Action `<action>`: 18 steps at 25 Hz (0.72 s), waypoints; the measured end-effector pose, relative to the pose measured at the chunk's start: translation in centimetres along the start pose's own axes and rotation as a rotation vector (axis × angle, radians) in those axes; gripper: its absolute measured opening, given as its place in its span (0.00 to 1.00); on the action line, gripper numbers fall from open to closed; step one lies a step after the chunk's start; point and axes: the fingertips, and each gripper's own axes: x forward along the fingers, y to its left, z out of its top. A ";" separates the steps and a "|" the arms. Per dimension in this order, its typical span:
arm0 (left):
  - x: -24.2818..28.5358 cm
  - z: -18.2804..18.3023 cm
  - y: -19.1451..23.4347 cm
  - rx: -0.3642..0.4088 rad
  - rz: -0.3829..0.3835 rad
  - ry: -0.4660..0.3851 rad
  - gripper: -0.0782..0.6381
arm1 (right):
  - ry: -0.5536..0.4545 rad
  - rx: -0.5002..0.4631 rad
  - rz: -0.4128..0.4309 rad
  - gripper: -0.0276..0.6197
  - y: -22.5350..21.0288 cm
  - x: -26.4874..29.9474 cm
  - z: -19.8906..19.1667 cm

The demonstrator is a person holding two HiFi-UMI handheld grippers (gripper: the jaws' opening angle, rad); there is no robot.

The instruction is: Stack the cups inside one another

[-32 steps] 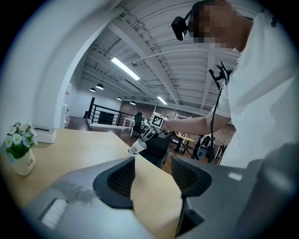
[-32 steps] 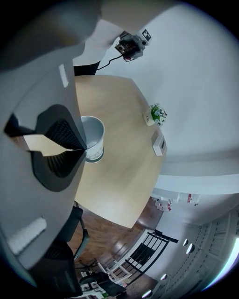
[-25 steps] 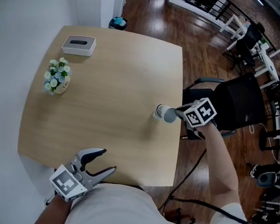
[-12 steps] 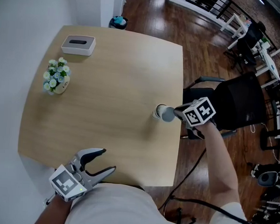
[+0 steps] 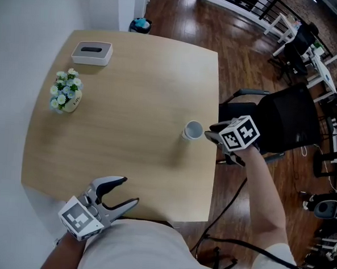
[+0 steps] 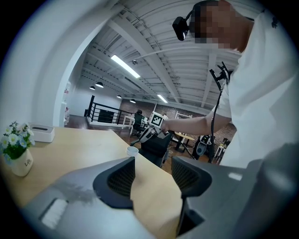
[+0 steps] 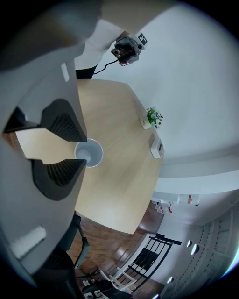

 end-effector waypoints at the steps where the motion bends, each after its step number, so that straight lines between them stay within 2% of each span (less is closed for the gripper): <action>1: 0.1 0.0 -0.1 0.002 -0.003 0.002 0.46 | -0.007 0.002 -0.002 0.23 0.1 -0.1 -0.1; 6: 0.0 0.0 -1.0 0.011 -0.012 0.020 0.46 | -0.058 -0.014 -0.024 0.23 1.4 -1.1 -0.1; 11: -0.5 -1.1 -2.1 0.009 -0.015 0.068 0.46 | -0.120 -0.057 -0.064 0.23 4.7 -1.8 -0.5; 14: -1.0 -1.3 -2.9 0.017 -0.040 0.056 0.46 | -0.160 -0.074 -0.100 0.23 7.8 -2.4 -1.1; 18: -3.0 -1.7 -3.9 0.053 -0.092 0.081 0.46 | -0.251 -0.064 -0.149 0.24 14.2 -4.0 -1.8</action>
